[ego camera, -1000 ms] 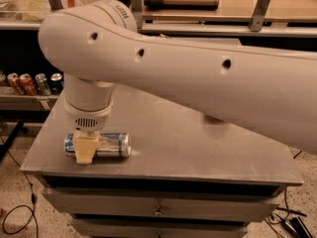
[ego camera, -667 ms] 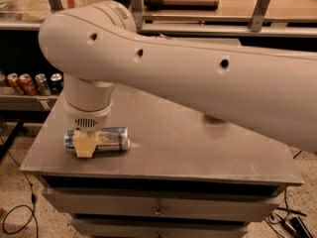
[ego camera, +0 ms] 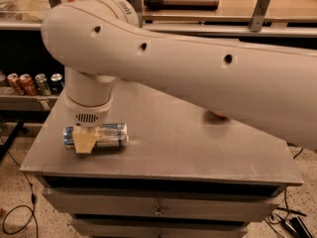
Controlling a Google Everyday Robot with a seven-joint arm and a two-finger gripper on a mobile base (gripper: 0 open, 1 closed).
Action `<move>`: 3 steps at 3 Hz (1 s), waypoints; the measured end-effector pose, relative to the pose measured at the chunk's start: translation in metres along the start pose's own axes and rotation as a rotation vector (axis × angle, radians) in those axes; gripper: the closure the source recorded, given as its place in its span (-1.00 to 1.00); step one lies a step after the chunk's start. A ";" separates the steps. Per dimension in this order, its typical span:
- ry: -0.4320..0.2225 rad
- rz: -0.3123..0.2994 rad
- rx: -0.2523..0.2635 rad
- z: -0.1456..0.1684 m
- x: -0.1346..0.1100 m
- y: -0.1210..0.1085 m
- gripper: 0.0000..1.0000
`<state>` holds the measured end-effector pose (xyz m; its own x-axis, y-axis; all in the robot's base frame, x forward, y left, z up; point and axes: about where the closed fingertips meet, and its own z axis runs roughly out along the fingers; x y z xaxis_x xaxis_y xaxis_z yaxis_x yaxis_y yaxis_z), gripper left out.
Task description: Place redbull can upright
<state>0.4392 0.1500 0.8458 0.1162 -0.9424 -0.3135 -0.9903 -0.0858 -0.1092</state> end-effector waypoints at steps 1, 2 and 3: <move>-0.043 -0.038 0.024 -0.022 -0.003 -0.009 1.00; -0.169 -0.061 0.027 -0.049 -0.001 -0.024 1.00; -0.304 -0.081 -0.007 -0.066 0.001 -0.029 1.00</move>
Offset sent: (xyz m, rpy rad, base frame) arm 0.0288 -0.0289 0.0837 0.3549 0.0056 0.1466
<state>0.4633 0.1300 0.9111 0.2109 -0.7928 -0.5719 -0.9773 -0.1595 -0.1393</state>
